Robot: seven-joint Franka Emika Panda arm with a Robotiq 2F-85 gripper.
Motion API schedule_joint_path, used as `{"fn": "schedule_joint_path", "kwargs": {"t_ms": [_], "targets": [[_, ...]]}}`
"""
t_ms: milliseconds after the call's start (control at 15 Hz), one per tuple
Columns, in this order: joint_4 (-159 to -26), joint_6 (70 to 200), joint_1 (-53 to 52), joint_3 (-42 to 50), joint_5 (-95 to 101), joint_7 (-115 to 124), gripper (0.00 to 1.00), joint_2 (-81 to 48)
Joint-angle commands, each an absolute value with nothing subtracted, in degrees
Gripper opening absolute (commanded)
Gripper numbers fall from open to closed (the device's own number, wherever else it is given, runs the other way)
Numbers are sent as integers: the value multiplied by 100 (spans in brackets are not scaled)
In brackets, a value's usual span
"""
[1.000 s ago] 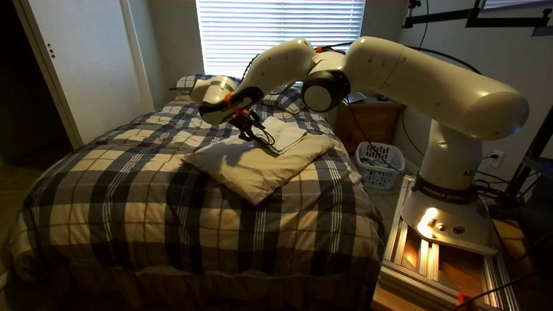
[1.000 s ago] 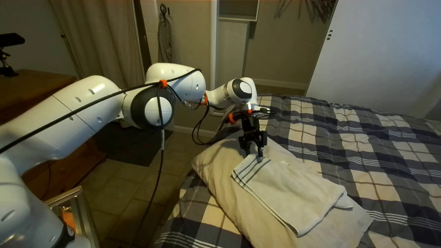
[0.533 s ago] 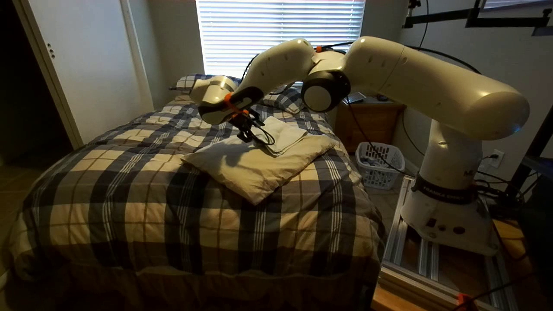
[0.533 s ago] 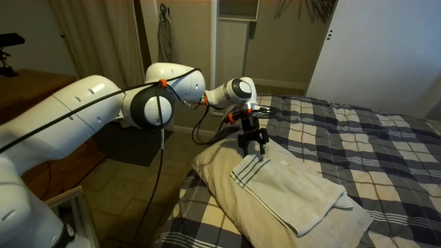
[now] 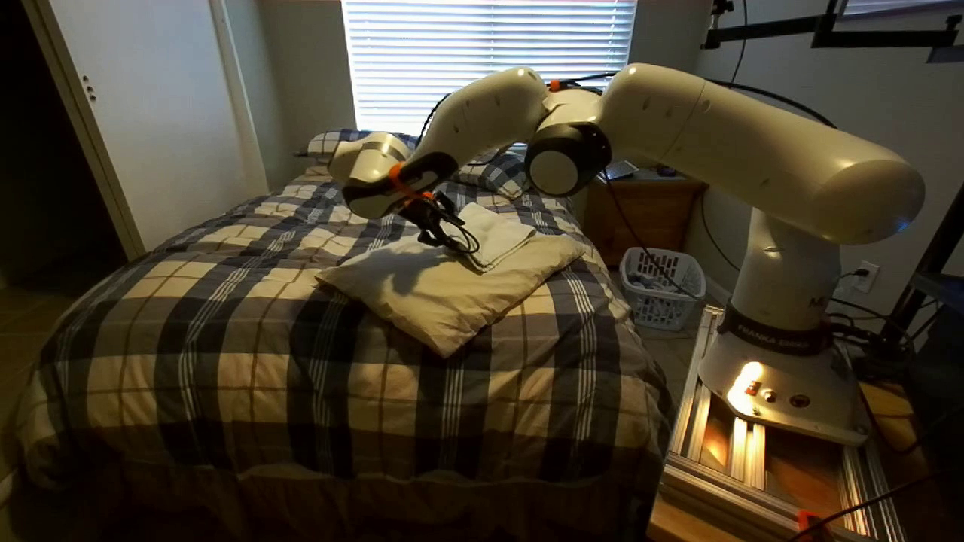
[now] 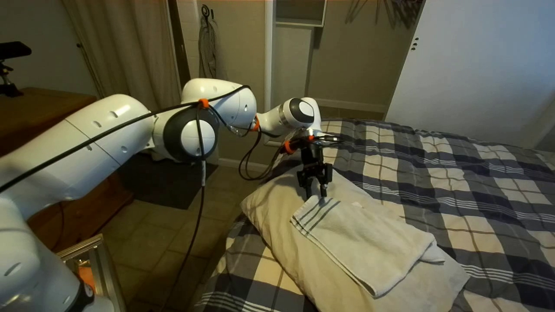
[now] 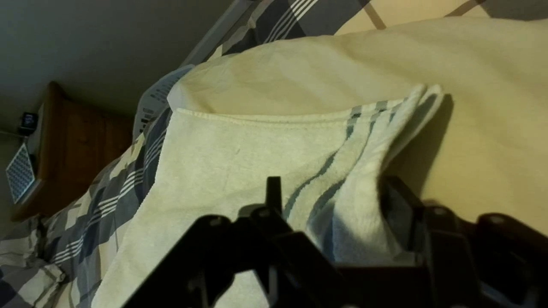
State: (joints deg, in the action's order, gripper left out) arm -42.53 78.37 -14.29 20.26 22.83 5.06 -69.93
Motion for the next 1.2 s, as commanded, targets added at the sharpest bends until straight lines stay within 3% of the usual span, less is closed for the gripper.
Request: {"fn": "schedule_joint_path", "kwargs": {"t_ms": [0,267,467,800,867,1000,1133], "targets": [[-4326,7744,-1446,2077,2373,400,32,-7003],[-4381,7731,-1426,2090,2372,418,6,-7004],[-4376,7724,-1424,2130,2379,423,1,-7007],[-4400,7742,-1455,2231,2396,455,5,-6917],[-4405,7754,-1473,2263,2408,460,9,-6892],[-4413,7766,-1495,2311,2407,457,35,-6867],[-4409,7781,-1481,2333,2381,426,37,-6884]]}}
